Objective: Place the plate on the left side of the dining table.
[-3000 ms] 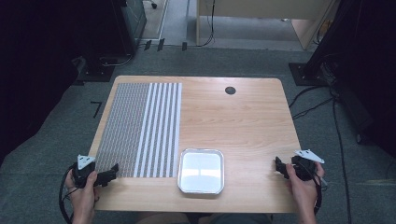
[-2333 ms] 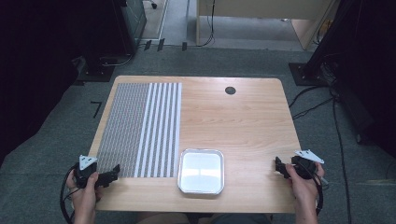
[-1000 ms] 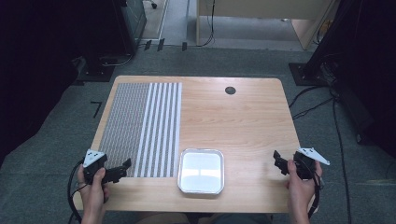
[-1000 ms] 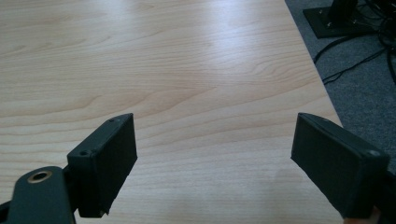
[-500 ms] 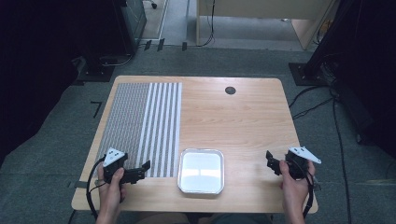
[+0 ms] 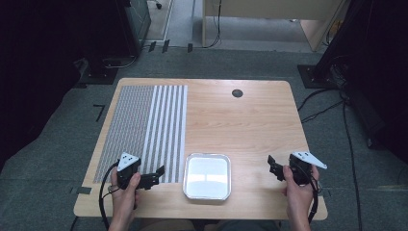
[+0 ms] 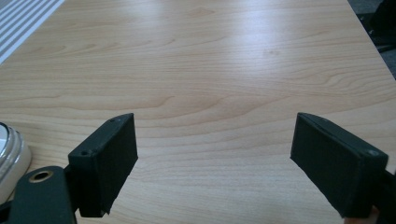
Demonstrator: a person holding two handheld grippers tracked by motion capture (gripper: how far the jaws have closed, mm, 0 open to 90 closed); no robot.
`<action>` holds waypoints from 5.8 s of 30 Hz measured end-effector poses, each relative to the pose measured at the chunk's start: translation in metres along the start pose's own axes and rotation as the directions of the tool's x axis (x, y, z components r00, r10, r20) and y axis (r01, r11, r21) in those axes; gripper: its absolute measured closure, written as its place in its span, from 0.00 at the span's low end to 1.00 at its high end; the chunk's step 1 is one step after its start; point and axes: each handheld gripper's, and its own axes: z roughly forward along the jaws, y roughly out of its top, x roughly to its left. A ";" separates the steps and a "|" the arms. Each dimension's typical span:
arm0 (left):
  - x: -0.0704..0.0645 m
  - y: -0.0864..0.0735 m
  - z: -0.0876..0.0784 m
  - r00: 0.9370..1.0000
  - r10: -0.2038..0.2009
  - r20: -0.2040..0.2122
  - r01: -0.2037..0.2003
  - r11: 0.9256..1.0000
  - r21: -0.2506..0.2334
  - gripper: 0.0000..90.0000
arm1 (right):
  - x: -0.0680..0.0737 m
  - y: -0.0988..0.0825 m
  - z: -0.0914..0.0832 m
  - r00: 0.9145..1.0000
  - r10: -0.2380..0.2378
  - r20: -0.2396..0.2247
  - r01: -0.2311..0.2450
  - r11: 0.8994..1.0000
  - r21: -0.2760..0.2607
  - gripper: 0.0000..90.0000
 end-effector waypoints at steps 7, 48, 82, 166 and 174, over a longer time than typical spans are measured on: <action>-0.015 -0.001 0.007 1.000 0.022 0.000 -0.022 0.999 0.025 0.00 | 0.011 0.000 0.000 1.000 -0.021 -0.016 0.021 1.000 -0.005 0.16; -0.063 -0.019 0.031 0.992 0.060 0.109 -0.076 0.987 0.143 0.83 | 0.080 -0.019 0.012 0.960 0.002 -0.280 0.008 0.999 0.036 0.72; -0.071 -0.022 0.035 0.976 0.065 0.208 -0.105 0.977 0.188 0.83 | 0.077 -0.031 0.042 0.801 0.380 -0.463 -0.278 0.921 0.274 0.89; -0.105 -0.027 0.038 0.957 0.115 0.265 -0.183 0.952 0.247 0.72 | 0.103 -0.022 0.023 0.964 0.217 -0.151 -0.201 0.973 0.117 0.98; -0.110 -0.028 0.037 0.971 0.135 0.196 -0.179 0.957 0.228 0.77 | 0.104 -0.024 0.024 0.971 0.186 -0.149 -0.170 0.979 0.114 0.97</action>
